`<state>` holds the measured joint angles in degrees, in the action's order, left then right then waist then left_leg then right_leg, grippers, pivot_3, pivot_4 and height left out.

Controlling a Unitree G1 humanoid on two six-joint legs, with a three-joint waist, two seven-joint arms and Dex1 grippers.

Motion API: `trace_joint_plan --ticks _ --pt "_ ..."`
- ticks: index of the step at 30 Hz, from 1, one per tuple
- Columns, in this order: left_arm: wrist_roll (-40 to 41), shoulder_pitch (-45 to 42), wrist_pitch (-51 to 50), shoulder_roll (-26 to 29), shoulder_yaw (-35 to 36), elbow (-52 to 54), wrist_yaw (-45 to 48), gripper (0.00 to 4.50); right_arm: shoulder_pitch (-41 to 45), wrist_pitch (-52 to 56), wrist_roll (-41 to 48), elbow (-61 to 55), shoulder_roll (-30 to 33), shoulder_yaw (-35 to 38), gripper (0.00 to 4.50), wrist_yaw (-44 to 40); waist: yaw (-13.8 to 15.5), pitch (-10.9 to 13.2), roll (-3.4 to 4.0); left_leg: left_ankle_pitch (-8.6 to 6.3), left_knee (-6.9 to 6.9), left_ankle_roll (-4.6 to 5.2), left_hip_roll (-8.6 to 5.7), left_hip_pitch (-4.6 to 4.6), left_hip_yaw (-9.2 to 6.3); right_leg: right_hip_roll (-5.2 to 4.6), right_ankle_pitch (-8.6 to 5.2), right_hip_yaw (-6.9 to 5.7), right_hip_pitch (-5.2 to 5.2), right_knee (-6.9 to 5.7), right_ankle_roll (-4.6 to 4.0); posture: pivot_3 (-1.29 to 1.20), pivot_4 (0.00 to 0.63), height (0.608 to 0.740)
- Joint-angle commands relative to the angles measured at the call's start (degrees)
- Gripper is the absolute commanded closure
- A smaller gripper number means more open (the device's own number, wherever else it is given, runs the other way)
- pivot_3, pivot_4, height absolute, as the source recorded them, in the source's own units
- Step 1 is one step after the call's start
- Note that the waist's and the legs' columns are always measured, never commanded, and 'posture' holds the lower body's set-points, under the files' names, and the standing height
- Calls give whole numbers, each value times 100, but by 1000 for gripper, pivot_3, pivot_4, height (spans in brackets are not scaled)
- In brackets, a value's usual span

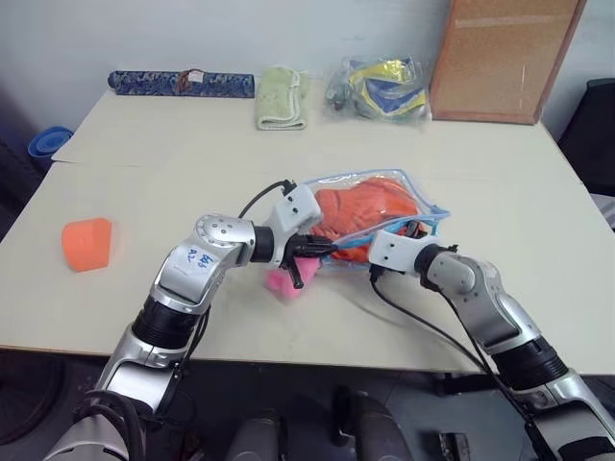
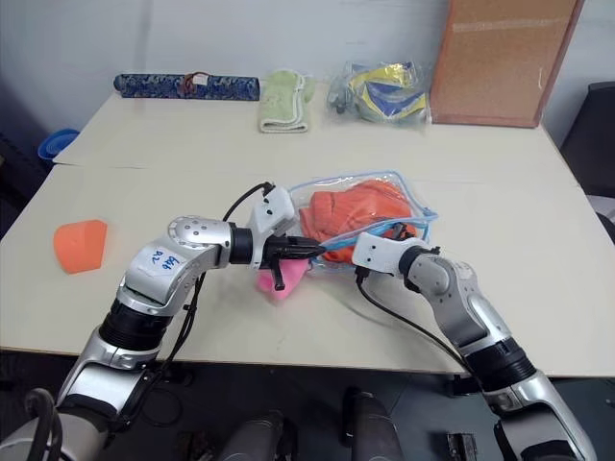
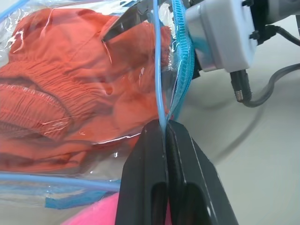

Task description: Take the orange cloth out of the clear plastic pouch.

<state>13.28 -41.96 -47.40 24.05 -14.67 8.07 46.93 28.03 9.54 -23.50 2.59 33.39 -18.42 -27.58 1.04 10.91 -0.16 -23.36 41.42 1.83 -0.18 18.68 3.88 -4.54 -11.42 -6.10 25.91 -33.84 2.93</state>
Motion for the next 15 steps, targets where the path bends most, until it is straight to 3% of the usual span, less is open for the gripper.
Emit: trace_joint_plan --ticks 1,7,15 --pt "43 -79 124 -39 -5 98 -18 4500 -120 94 -144 572 -117 -110 2258 29 -8 0 0 0 -11 0 1 -23 -1 0 -1 0 -23 8 -1 0 150 740" --pt "-11 -153 106 -105 50 -144 -175 4500 -158 -114 -255 521 -60 -115 4410 8 -14 0 0 -2 -21 -2 2 -47 -6 -3 -3 2 -45 11 -4 0 150 740" --pt "-399 -532 376 -344 87 -1153 -749 4500 -829 -1162 -657 -831 669 -122 4479 -150 22 0 1 -2 -24 -4 1 -40 -15 -1 -5 -3 -43 20 0 0 150 740"
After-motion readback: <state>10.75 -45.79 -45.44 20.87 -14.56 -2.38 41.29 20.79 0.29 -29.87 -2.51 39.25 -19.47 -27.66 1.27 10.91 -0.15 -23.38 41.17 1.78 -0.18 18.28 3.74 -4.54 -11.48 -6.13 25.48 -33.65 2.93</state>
